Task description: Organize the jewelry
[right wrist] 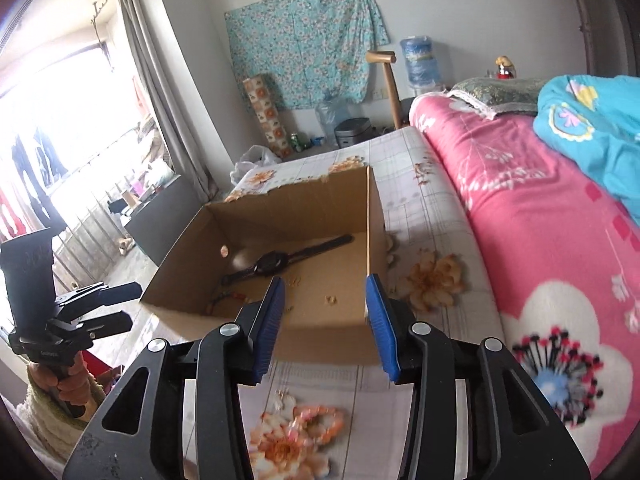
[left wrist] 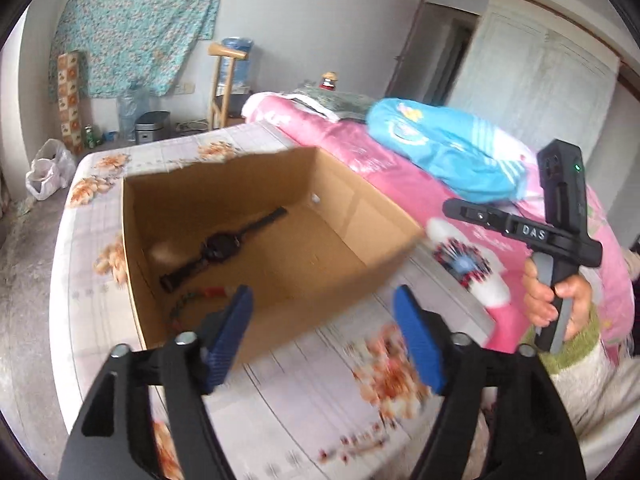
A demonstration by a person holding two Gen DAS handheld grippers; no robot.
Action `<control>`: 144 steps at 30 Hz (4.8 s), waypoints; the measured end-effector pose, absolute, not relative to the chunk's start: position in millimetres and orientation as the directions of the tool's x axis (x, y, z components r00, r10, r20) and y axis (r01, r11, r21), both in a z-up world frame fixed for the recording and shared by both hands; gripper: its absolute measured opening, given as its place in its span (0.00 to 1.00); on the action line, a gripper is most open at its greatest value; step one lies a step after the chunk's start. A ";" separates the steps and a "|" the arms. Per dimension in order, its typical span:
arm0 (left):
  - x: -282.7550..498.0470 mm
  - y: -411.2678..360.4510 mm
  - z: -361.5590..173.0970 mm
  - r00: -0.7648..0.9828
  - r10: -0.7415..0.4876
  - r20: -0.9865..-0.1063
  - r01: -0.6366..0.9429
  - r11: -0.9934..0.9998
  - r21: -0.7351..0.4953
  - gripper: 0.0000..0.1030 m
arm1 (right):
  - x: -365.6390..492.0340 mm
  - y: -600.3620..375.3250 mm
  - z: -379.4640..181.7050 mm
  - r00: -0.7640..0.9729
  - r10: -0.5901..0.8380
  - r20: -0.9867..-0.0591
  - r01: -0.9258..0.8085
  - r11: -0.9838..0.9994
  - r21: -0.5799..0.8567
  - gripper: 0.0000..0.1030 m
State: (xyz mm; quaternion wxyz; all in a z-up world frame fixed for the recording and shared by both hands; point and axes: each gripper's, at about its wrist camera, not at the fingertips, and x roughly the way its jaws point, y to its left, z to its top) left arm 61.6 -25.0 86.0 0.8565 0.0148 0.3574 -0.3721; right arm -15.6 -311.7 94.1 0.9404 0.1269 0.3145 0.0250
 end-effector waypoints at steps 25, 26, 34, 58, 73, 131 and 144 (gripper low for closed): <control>43.9 -54.1 -57.7 0.499 -0.266 -0.825 0.497 0.868 0.021 0.95 | -25.6 -208.6 -16.5 0.590 0.008 -0.807 0.017 1.000 0.022 0.19; 43.4 -54.7 -58.1 0.506 -0.268 -0.820 0.495 0.868 0.021 0.95 | -25.0 -205.8 -16.3 0.591 -0.005 -0.807 0.009 1.000 0.001 0.21; 46.8 -51.4 -58.6 0.505 -0.271 -0.820 0.489 0.872 0.013 0.95 | -7.8 -201.7 -40.9 0.533 -0.067 -0.844 -0.034 0.994 -0.101 0.07; 46.3 -53.4 -59.3 0.494 -0.273 -0.826 0.504 0.863 0.016 0.95 | -5.9 -227.2 -17.0 0.617 0.064 -0.785 -0.018 0.998 0.067 0.23; 43.1 -50.6 -61.1 0.487 -0.286 -0.825 0.524 0.852 0.014 0.95 | 26.7 -204.2 -44.3 0.544 0.066 -0.836 -0.114 0.993 0.005 0.04; 14.3 -90.1 -46.7 0.421 -0.484 -0.767 0.725 0.687 -0.035 0.37 | -49.3 -250.5 -40.2 0.566 0.229 -0.792 0.071 0.944 0.323 0.01; 18.8 -113.5 -50.5 0.415 -0.436 -0.798 0.773 0.632 0.057 0.08 | -48.9 -258.9 -49.1 0.581 0.291 -0.760 0.061 0.916 0.397 0.01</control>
